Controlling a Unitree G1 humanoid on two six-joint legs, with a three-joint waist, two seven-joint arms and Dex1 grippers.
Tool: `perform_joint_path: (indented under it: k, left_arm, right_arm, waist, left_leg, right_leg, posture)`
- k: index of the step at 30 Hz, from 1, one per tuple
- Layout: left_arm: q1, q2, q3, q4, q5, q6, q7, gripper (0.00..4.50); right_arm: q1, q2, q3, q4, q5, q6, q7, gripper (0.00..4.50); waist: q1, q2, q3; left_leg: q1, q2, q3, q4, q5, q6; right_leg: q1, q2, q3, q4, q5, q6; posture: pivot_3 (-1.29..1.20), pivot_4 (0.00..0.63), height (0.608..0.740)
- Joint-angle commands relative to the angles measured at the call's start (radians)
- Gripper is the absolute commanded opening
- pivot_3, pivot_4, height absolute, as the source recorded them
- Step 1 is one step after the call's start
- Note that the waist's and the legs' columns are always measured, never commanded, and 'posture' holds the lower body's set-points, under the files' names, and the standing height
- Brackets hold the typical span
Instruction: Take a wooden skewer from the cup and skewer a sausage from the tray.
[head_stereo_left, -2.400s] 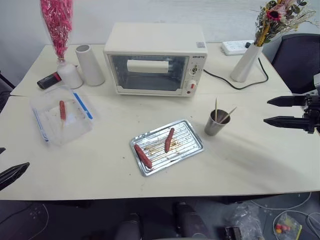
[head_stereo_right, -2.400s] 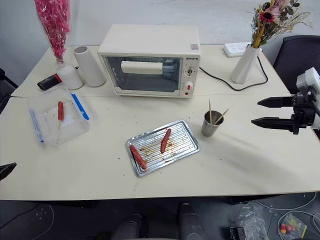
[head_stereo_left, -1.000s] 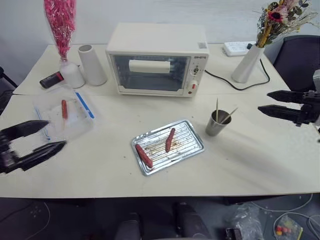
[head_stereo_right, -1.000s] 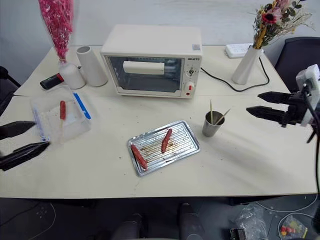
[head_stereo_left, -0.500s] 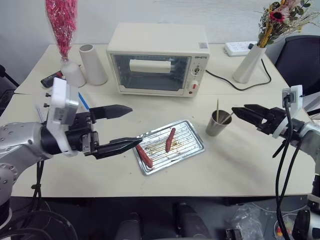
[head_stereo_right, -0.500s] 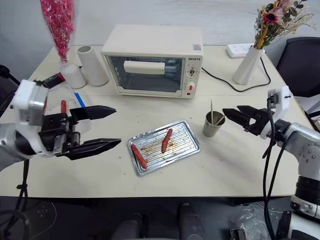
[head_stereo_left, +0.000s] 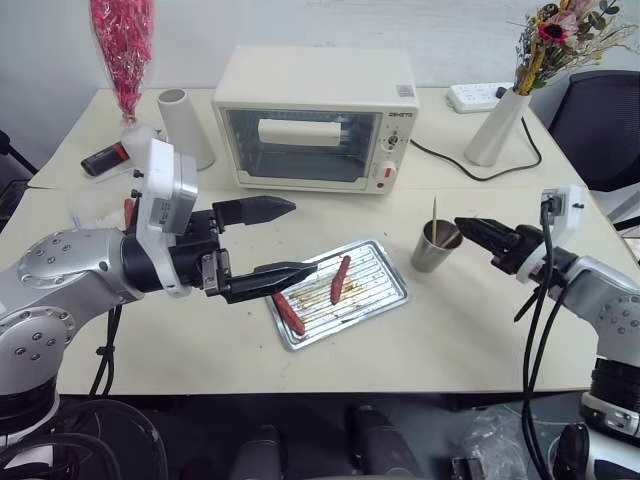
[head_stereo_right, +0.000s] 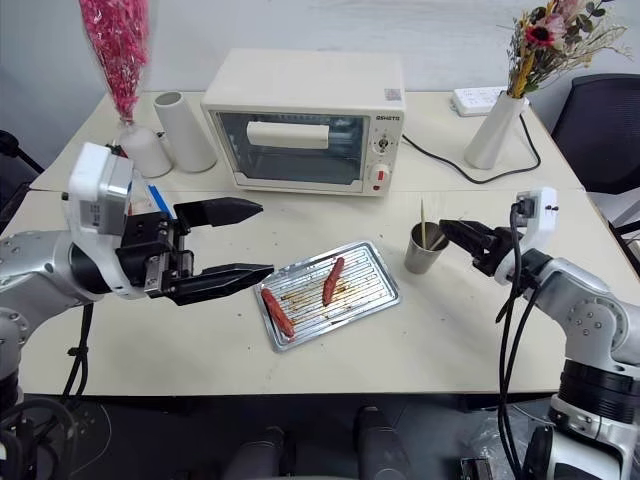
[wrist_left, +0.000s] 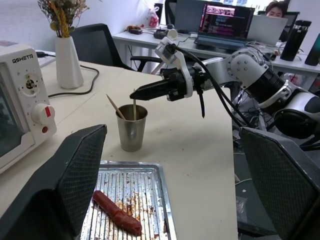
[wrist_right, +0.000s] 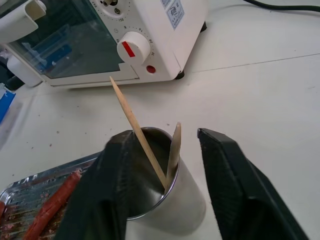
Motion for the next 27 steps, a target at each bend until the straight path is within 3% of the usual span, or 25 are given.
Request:
perform_joint_path:
  k: [1,3,5,9,22,27]
  left_arm:
    - [-0.022,0.006,0.006,0.002,0.006,-0.013,-0.001,4.5]
    - [-0.02,0.008,0.007,0.004,0.009,-0.013,-0.005,4.5]
    - [-0.014,0.009,0.006,0.007,0.015,-0.015,-0.012,4.5]
    - [-0.007,0.008,0.0,0.008,0.021,-0.014,-0.025,4.5]
    - [0.012,0.011,-0.025,0.024,0.089,-0.026,-0.091,4.5]
    - [0.038,-0.013,-0.054,0.022,0.156,-0.064,-0.114,4.5]
  right_arm:
    - [-0.009,0.006,0.0,-0.046,0.021,-0.016,-0.015,1.59]
    - [-0.014,0.009,0.002,-0.043,0.02,-0.02,-0.023,1.59]
    - [-0.018,0.009,0.004,-0.042,0.019,-0.023,-0.03,1.26]
    - [-0.023,0.008,0.007,-0.051,0.023,-0.021,-0.041,0.05]
    - [-0.075,-0.036,-0.014,-0.096,0.085,0.028,-0.077,0.02]
    - [-0.228,-0.174,-0.091,-0.088,0.233,0.162,-0.073,0.02]
  waist:
    - [0.0,0.0,0.0]
    - [0.0,0.0,0.0]
    - [0.0,0.0,0.0]
    - [0.0,0.0,0.0]
    - [-0.001,0.0,0.0]
    - [0.001,0.001,0.001]
  left_leg:
    - [0.0,0.0,0.0,0.0,0.0,0.0]
    - [0.0,0.0,0.0,0.0,0.0,0.0]
    - [0.0,0.0,0.0,0.0,0.0,0.0]
    - [0.0,0.0,0.0,0.0,0.0,0.0]
    - [-0.001,0.0,0.0,0.0,0.0,0.0]
    - [-0.001,0.0,0.0,-0.001,0.0,0.0]
  right_leg:
    - [0.0,0.0,0.0,0.0,0.0,0.0]
    - [0.0,0.0,0.0,0.0,0.0,0.0]
    - [0.0,0.0,0.0,0.0,0.0,0.0]
    - [0.0,0.0,0.0,0.0,0.0,0.0]
    - [0.0,0.0,0.0,-0.001,0.0,0.0]
    - [-0.003,0.0,0.003,0.0,0.0,0.0]
  posture:
    - [0.0,0.15,0.74]
    - [0.0,0.15,0.74]
    - [0.0,0.15,0.74]
    - [0.0,0.15,0.74]
    - [0.0,0.15,0.74]
    - [0.0,0.15,0.74]
